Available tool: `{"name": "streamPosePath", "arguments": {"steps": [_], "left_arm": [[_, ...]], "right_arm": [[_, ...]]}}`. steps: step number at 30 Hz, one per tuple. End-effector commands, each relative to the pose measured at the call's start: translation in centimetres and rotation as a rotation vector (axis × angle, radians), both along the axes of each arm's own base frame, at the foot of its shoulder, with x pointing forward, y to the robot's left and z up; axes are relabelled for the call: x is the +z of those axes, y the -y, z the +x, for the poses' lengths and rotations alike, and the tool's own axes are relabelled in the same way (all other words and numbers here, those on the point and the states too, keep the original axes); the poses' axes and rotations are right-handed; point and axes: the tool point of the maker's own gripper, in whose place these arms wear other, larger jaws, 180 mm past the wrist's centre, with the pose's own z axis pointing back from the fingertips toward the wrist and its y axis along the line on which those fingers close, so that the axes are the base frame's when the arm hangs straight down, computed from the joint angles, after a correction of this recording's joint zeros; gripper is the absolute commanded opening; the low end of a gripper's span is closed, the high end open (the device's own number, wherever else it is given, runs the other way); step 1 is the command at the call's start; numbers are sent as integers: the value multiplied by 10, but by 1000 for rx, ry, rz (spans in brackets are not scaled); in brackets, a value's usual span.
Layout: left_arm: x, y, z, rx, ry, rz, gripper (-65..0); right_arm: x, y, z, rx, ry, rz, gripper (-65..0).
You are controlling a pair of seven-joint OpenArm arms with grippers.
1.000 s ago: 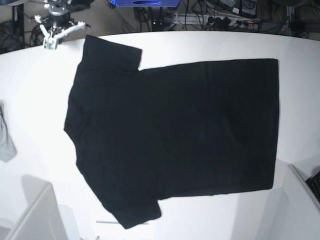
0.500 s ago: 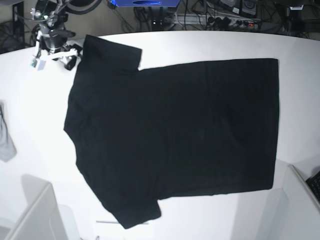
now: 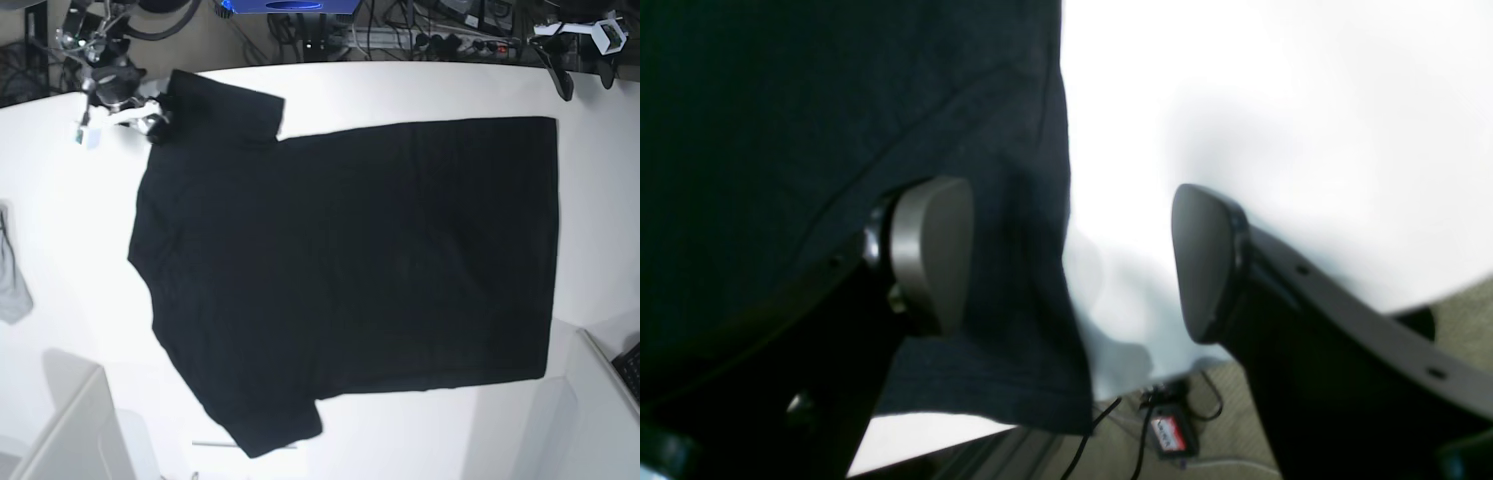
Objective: Fold the T-shirt properly
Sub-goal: 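Lower both grippers onto the shirt's shoulder corners and grasp them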
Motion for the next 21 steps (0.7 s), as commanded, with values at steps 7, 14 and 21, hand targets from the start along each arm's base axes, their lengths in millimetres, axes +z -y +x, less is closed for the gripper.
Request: {"name": "streamPosePath", "arguments": {"steps": [7,14,21], "left_arm": [[-20,9,31,-38,-73,-102,-186],[-30,21,49,-55,-75,-217,-186],[-41,13,44,42,-54,-356,-186]], "right_arm": [[-11,-2,-3,-2,-18,24,-258],[-21,-36,-15,121,-62,55,-281],[-34,-37,-25,115,-105,70,-282]]}}
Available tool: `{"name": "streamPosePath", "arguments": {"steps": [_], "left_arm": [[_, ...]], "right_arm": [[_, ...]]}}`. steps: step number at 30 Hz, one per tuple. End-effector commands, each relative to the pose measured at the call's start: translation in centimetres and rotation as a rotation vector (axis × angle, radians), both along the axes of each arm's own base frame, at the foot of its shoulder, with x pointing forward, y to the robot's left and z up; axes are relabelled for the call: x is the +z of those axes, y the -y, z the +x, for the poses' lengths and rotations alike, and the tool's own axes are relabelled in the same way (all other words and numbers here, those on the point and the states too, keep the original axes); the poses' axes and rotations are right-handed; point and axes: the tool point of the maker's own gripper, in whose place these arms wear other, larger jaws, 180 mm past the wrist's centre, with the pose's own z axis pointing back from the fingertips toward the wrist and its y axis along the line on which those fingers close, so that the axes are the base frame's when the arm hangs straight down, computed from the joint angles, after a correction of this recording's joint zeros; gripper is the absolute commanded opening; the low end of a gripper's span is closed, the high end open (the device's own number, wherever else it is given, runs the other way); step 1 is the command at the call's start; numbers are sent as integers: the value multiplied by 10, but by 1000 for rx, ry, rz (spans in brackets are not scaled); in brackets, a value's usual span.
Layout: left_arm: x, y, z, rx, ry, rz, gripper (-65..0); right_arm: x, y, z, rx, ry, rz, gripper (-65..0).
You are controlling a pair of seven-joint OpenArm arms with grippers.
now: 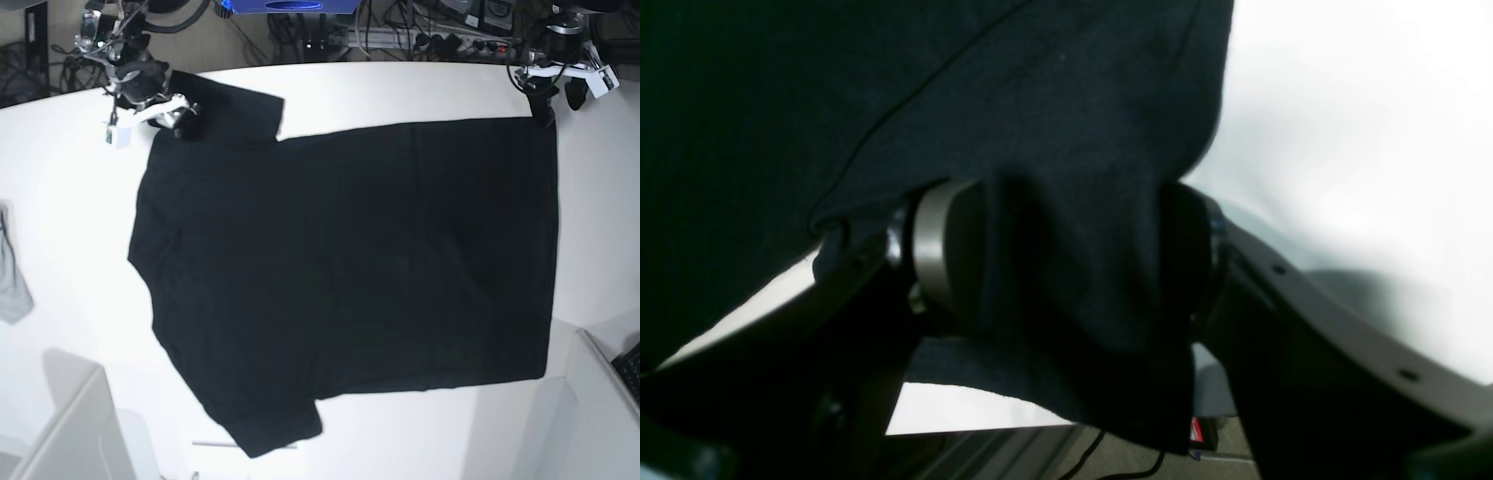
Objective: Fold the T-shirt properly
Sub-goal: 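Lower both grippers onto the shirt's shoulder corners and grasp them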
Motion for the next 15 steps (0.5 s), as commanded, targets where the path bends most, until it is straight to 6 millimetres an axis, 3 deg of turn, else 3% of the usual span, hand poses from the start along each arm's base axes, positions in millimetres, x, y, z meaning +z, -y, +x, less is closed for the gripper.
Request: {"name": "streamPosePath", "arguments": {"steps": [1,3,5,9,15], "left_arm": [[9,-2,7,-10,37,12,-186],[5,-2,7,-6,33,9,-186],[0,-4,6,1,22,6,-186],[-6,-5,6,12,12,-4,-186],[-20,-1,18,-2,-48,-60,-186]], "right_arm": [[-12,-2,-18,18,-88,-1,-282],[-12,-2,-18,18,-88,-1,-297],[-12,-2,-17,18,-87,-1,-375],[-21,-2,-21,11,-112,10,-650],[-34,-4,-28,2,-152,29,-650]]}}
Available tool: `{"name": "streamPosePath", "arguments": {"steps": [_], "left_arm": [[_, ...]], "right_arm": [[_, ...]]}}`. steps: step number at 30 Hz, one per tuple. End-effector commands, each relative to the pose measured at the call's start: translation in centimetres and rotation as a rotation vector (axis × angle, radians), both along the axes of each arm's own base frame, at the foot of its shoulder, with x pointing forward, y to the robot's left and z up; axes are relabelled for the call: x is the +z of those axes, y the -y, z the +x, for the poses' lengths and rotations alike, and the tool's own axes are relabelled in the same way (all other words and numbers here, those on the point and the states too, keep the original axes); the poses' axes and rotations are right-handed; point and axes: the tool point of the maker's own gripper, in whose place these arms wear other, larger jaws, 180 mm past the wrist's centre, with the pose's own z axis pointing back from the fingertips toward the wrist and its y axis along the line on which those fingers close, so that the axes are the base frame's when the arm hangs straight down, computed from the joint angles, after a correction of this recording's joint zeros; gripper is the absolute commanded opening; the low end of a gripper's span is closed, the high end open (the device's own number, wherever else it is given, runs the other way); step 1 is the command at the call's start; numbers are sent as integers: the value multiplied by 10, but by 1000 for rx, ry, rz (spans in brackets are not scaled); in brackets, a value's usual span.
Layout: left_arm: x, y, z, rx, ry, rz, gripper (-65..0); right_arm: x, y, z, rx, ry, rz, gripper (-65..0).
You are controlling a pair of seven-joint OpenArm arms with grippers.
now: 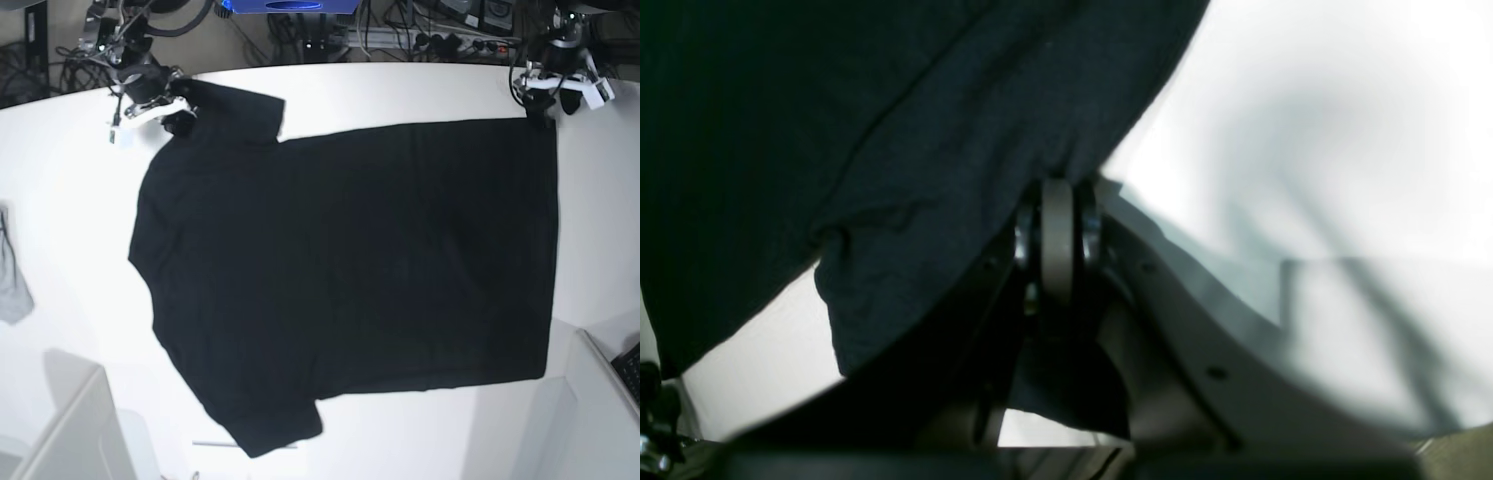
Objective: Fold the T-shirt properly
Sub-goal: 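Lower both grippers onto the shirt's shoulder corners and grasp them, then lift the shoulder edge with both grippers and fold it toward the hem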
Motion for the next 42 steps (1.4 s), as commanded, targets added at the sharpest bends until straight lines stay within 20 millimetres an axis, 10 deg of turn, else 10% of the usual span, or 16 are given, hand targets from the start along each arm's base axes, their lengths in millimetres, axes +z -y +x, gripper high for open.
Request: {"name": "streamPosePath", "arguments": {"steps": [1,14,22,42], "left_arm": [[1,-1,-1,-8,-9,-4,-186],[-5,12,20,-47,-28,-54,-219],[-11,18,25,-74,-82,-94,-650],[8,20,7,-134,-100,-47,-650]], "right_arm": [[-20,0,-29,27,-142,-26,-650],[-20,0,-29,29,-142,-28,-650],[-20,1,-29,28,-140,-31,-650],[15,4,-44,58,-90,-86,-650]]}}
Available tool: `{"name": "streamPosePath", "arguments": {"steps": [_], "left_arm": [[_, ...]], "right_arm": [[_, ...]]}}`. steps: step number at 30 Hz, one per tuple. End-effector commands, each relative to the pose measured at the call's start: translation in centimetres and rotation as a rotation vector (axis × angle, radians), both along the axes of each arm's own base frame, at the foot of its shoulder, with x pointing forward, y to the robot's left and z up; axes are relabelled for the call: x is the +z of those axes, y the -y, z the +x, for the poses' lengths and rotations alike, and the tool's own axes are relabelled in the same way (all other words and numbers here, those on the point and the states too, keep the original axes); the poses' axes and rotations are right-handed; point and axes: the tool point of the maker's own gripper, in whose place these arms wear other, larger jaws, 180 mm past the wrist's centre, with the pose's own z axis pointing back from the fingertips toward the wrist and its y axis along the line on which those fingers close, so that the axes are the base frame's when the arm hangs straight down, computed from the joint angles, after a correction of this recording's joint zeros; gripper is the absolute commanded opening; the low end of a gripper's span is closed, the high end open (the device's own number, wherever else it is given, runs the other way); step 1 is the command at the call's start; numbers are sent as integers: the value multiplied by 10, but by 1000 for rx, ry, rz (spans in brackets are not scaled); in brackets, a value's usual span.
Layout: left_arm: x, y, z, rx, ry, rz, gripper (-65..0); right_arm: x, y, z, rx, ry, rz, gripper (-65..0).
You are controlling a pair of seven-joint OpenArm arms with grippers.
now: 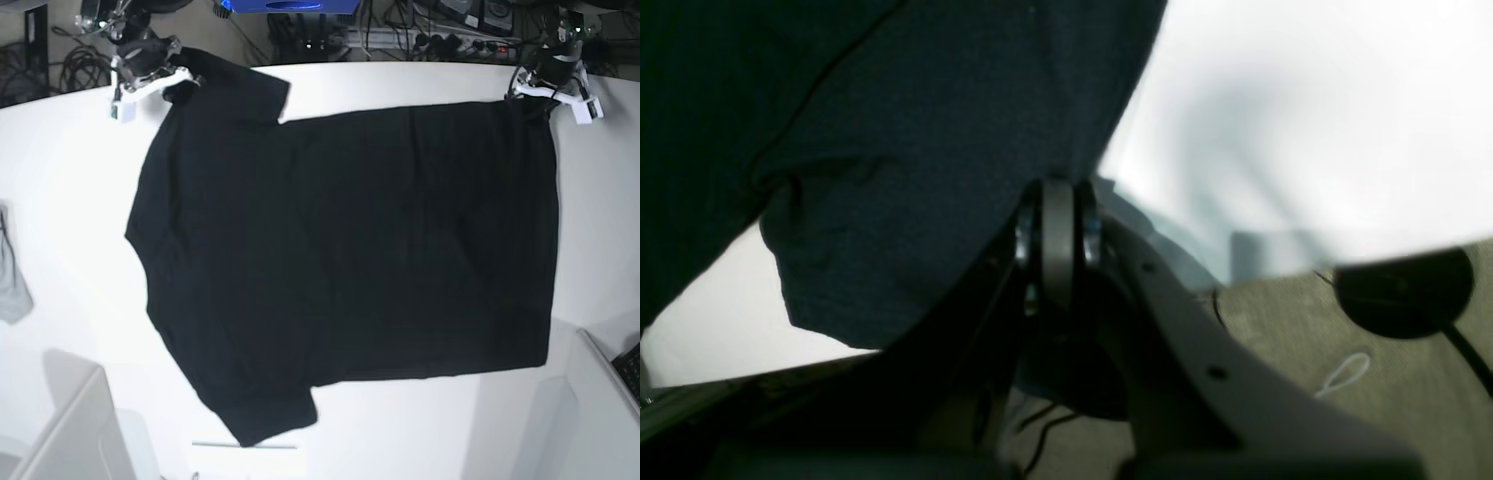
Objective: Fold the T-shirt properly
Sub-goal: 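Lift the shoulder edge with both grippers and fold it toward the hem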
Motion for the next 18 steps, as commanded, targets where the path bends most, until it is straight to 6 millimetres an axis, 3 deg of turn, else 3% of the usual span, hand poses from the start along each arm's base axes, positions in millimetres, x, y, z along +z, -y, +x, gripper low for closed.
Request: {"name": "streamPosePath", "arguments": {"steps": [1,7,12,18], "left_arm": [[14,-10,4,0,34,29,-650],[32,-32,-11,31,36,87,-650],[39,-22,-15,-1,35,84,-650],[39,-23,-20,3,26,86,-650]], "right_arm": [[3,1,-6,4,-10,-11,-650],[15,1,-16,19,-5,-28,-650],[22,-1,-22,23,-2,-30,-650],[32,-4,-18,32,25,-32,-650]]}}
